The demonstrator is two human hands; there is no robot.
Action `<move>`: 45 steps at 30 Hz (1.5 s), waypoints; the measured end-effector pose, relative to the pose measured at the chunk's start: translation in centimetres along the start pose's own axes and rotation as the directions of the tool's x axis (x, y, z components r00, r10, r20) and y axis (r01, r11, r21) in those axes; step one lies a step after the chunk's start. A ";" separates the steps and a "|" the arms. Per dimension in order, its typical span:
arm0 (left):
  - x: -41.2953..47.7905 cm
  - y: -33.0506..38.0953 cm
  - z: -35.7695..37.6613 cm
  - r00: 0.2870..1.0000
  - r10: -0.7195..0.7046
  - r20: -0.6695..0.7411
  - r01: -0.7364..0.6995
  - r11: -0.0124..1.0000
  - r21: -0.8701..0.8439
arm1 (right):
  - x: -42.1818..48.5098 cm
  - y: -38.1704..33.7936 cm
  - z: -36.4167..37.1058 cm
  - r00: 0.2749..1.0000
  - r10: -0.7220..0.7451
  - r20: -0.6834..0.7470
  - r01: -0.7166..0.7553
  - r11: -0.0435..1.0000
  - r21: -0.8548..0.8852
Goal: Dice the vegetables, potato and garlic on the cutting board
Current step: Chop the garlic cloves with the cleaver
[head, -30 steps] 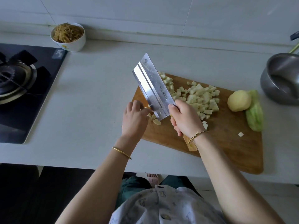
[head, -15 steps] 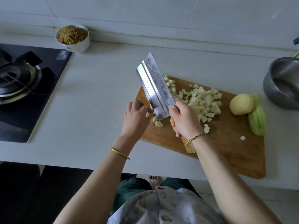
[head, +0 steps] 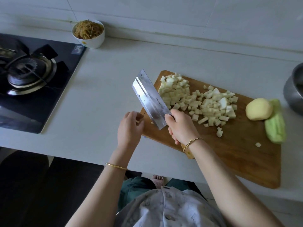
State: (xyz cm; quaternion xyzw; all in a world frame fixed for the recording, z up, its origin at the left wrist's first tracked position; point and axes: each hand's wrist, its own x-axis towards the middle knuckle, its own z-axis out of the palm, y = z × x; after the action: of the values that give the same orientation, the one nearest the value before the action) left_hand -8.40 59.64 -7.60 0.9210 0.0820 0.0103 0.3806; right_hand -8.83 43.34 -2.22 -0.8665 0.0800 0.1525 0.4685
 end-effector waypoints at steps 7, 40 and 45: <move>-0.3 0.2 0.5 1.000 0.012 0.017 -0.012 1.000 -0.005 | 0.4 0.4 0.6 0.998 0.040 0.042 -0.038 0.999 -0.038; -0.2 1.1 2.3 0.998 0.058 -0.003 -0.058 0.997 0.055 | 1.0 -1.3 1.4 0.999 -0.030 -0.024 0.022 0.962 -0.273; -0.2 1.0 2.3 0.999 0.036 0.002 -0.036 0.999 0.034 | 1.1 -0.6 2.0 0.994 0.035 -0.102 -0.051 0.988 -0.149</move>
State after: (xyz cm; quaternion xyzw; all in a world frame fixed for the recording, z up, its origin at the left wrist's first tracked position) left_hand -8.28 57.25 -8.51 0.9287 0.0653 0.0153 0.3648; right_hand -8.02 45.36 -3.15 -0.9041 0.1100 0.1251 0.3934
